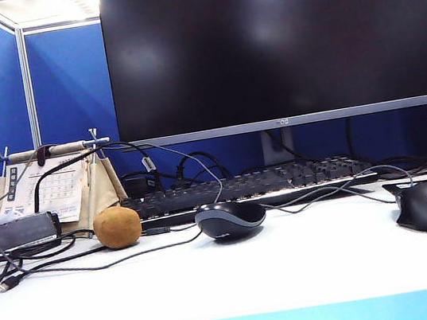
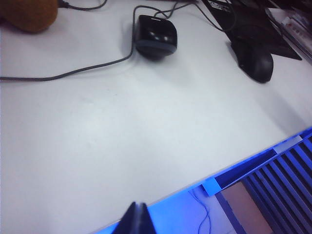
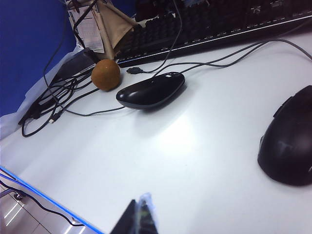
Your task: Pick up the kiwi and place it near the upside-down mouse.
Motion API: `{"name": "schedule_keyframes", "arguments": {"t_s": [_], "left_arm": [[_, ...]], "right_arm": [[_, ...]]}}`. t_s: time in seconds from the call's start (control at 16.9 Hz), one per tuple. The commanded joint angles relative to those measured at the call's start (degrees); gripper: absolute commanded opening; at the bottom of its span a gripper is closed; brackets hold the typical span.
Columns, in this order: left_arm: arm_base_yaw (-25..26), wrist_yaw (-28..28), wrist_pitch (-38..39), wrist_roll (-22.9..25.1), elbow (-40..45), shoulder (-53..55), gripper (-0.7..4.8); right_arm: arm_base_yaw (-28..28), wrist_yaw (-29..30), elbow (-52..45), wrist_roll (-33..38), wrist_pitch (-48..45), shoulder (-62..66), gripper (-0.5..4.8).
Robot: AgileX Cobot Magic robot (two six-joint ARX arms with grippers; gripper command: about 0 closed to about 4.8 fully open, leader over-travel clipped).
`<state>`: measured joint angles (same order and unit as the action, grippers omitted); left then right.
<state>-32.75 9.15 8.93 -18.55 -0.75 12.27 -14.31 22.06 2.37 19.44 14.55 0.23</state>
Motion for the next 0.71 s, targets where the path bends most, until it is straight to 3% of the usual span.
{"name": "schedule_keyframes", "arguments": {"t_s": [0.06, 0.3, 0.36, 0.47, 0.53, 0.65, 0.71], "left_arm": [[0.04, -0.13, 0.55, 2.29, 0.17, 0.02, -0.04], [0.04, -0.33, -0.13, 6.1, 0.15, 0.02, -0.05], [0.04, 5.29, -3.58, 6.1, -0.9, 0.02, 1.32], [0.07, 4.72, -3.23, 6.05, -4.0, 0.04, 1.83], [0.07, 1.38, -1.92, 6.12, -8.11, 0.15, 3.02], [0.07, -3.61, 1.75, 6.21, -13.51, 2.19, 3.79], [0.07, -6.14, 4.39, 7.98, -17.79, 5.33, 3.84]], "right_arm": [[-0.09, -1.51, -0.15, -0.26, 0.37, -0.07, 0.0], [-0.09, -1.55, -0.15, -1.51, 0.42, -0.07, 0.0], [-0.09, -1.57, -0.15, -1.51, 0.44, -0.07, 0.0], [-0.09, -1.57, -0.15, -1.51, 0.44, -0.07, 0.0], [-0.09, -1.57, -0.15, -1.51, 0.44, -0.07, 0.0], [-0.09, -1.57, -0.15, -1.51, 0.44, -0.07, 0.0], [-0.09, -1.55, -0.15, -1.51, 0.44, -0.07, 0.0]]}}
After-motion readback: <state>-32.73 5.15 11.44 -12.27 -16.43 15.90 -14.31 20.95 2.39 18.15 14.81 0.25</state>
